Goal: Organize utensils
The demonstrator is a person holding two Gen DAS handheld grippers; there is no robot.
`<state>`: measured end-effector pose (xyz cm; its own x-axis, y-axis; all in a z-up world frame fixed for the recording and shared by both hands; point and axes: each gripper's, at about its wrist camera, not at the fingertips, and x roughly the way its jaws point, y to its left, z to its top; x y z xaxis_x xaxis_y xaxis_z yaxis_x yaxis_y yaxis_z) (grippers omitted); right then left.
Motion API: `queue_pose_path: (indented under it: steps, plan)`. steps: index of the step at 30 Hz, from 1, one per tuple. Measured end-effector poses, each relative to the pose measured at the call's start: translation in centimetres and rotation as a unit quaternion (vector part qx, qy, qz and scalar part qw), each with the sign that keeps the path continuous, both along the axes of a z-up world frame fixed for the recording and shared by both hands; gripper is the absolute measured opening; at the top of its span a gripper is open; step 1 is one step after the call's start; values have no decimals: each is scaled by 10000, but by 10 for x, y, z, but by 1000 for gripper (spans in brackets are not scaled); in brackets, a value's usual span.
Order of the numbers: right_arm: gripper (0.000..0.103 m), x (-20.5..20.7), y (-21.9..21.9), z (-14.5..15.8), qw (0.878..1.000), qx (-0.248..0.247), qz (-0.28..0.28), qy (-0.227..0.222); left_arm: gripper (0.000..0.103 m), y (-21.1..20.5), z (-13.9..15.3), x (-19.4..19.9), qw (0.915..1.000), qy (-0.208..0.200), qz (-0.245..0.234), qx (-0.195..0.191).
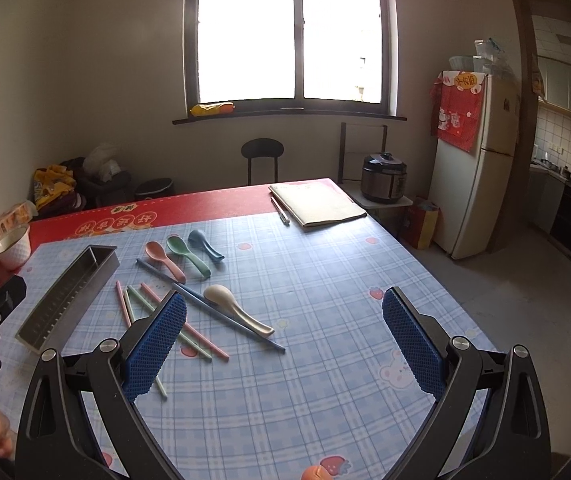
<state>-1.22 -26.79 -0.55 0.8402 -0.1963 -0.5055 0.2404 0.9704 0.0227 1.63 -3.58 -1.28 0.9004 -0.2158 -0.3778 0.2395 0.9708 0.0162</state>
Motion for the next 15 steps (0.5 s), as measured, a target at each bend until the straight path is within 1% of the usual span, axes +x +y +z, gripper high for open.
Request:
queue_pose_path:
  steps: [15]
  plan:
    - [96, 7, 6, -1, 10000, -23, 19, 63, 98, 8, 0, 4, 10000, 43, 59, -48]
